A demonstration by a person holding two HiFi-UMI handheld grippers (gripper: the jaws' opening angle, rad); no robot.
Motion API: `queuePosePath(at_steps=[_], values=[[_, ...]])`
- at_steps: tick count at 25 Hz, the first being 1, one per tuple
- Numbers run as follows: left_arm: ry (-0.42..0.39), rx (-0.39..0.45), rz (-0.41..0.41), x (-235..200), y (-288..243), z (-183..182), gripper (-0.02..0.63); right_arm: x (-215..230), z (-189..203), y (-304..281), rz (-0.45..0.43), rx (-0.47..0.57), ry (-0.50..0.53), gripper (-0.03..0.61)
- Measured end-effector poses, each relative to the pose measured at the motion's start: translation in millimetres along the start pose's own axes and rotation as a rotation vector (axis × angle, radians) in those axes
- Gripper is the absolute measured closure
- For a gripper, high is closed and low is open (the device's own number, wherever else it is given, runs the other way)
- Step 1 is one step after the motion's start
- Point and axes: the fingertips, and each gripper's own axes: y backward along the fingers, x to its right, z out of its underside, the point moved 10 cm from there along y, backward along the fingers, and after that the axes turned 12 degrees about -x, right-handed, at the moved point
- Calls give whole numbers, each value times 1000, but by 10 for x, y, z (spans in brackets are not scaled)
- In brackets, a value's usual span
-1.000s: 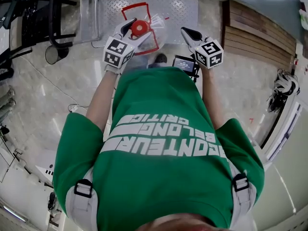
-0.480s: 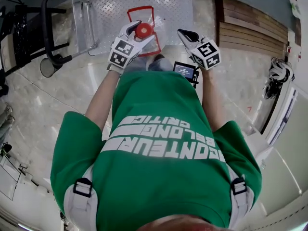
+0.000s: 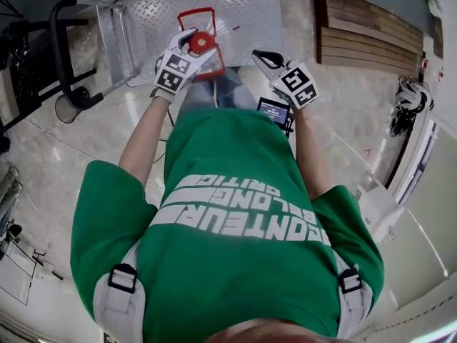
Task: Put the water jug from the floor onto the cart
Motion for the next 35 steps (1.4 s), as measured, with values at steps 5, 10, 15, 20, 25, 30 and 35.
queuePosePath(at_steps=[5, 10, 15, 20, 25, 30, 35], values=[[45, -19, -16, -167, -187, 33, 276, 83, 47, -22, -19, -5, -9, 581], [43, -88, -28, -254, -490, 211, 276, 110, 209, -122, -21, -71, -15, 581], [61, -169, -13, -355, -810, 412, 276, 69, 442, -71, -26, -101, -56, 581], [99, -235, -4, -457, -1105, 495, 276, 36, 747, 44, -27, -141, -120, 583], [80, -290, -3, -527, -1364, 539, 276, 22, 923, 105, -24, -162, -158, 583], [58, -348, -18, -574, -1565, 632, 278, 32, 958, 133, -16, -170, -175, 583], [56, -369, -22, -561, -1729, 759, 278, 19, 1007, 180, -13, -172, -189, 583]])
